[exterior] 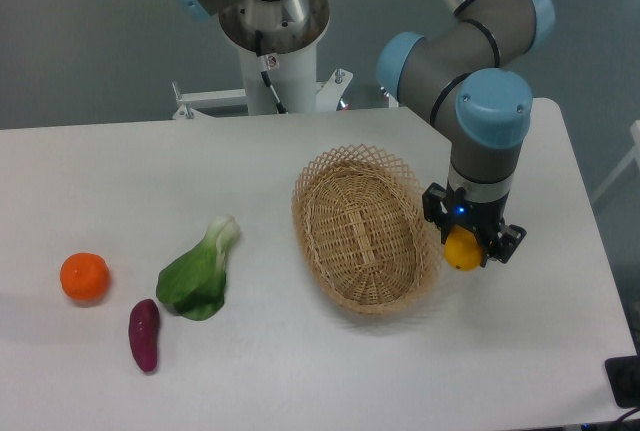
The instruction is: Place the mango in the basket
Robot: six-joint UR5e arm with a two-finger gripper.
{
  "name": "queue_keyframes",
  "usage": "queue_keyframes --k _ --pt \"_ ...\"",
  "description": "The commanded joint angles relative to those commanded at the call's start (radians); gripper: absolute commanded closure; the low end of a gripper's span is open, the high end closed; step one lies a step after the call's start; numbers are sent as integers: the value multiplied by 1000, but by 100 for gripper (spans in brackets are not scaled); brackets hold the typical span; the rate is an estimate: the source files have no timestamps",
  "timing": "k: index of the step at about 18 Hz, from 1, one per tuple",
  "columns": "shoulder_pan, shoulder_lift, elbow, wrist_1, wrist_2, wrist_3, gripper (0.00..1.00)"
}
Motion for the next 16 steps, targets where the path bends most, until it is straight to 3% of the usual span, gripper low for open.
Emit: queue_keyframes --k 16 --pt "0 0 -17 -8 18 -6 35"
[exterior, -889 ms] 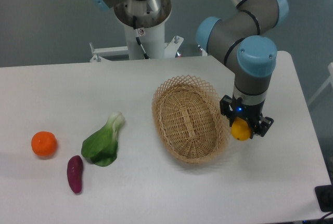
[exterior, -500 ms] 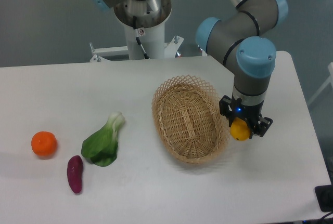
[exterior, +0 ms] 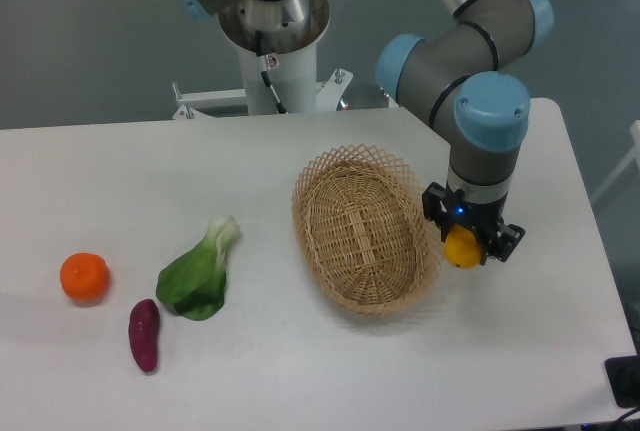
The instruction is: Place the mango in the basket
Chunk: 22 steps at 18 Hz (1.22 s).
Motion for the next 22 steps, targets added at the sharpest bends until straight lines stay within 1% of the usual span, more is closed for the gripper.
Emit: queue_keyframes --k 3,7,9,10,13,15,18,22 --pt "-5 2 -32 6 5 -6 35" --pt "-15 26 -110 11 5 -8 35" --pt "-41 38 -146 12 20 -8 34" --pt "-55 43 -159 12 49 -11 34" --pt "-98 41 -173 11 110 -35 32" --pt "-127 48 -195 9 121 -63 31" --pt "-166 80 -259 9 141 -86 31" --pt "-186 109 -311 11 150 -84 30"
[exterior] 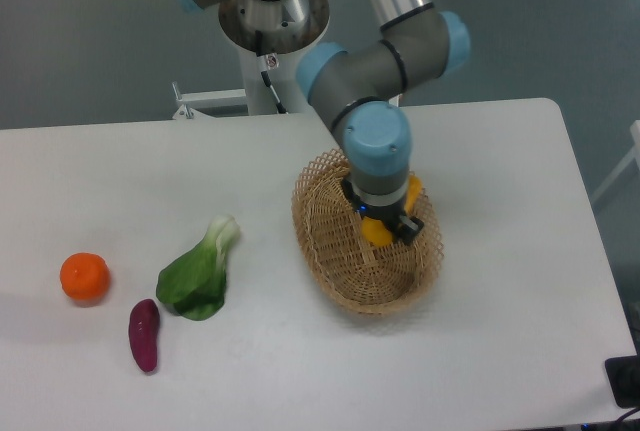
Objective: Place the mango in the basket
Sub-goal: 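Carry the held yellow mango over the wicker basket and lower it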
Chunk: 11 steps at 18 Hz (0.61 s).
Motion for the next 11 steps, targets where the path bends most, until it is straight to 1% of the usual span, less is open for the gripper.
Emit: queue_keyframes --k 2,5,7,8,9,10,11 --pt "-2 6 -6 0 0 2 24" --pt "-6 8 -6 0 -2 14 12" --pt "-6 9 -6 0 -3 12 8" --pt "-6 9 -5 6 -5 11 5" --pt "-6 9 -6 24 -5 11 0" --pt "-5 11 -6 49 -6 8 0" --pt "-5 15 -6 55 -14 0 0"
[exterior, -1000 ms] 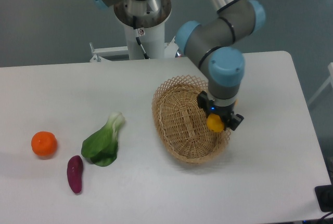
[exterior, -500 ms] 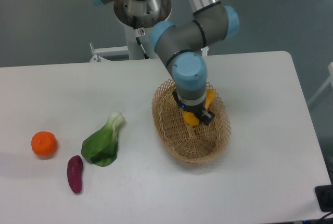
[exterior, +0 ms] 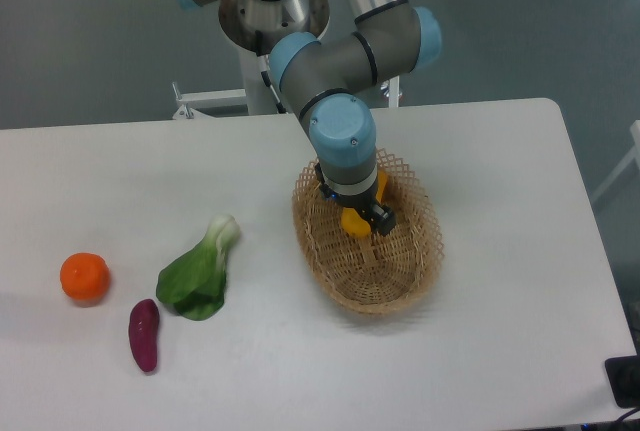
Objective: Place the mango in the basket
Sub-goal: 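Carry the held yellow mango over the wicker basket and lower it, then open the gripper to release the mango into the basket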
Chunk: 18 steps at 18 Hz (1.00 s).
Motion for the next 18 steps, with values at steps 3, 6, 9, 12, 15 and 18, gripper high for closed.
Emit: queue_keyframes --k 3,6,9,12,15,18 --pt "9 6 2 5 -9 -3 0" --pt "23 6 12 35 -48 -37 0" --pt "35 5 14 60 -48 -40 0" --pt "61 6 14 67 -51 -74 0" --pt "86 9 61 61 -71 -75 0" --pt "89 0 109 49 -69 -72 0"
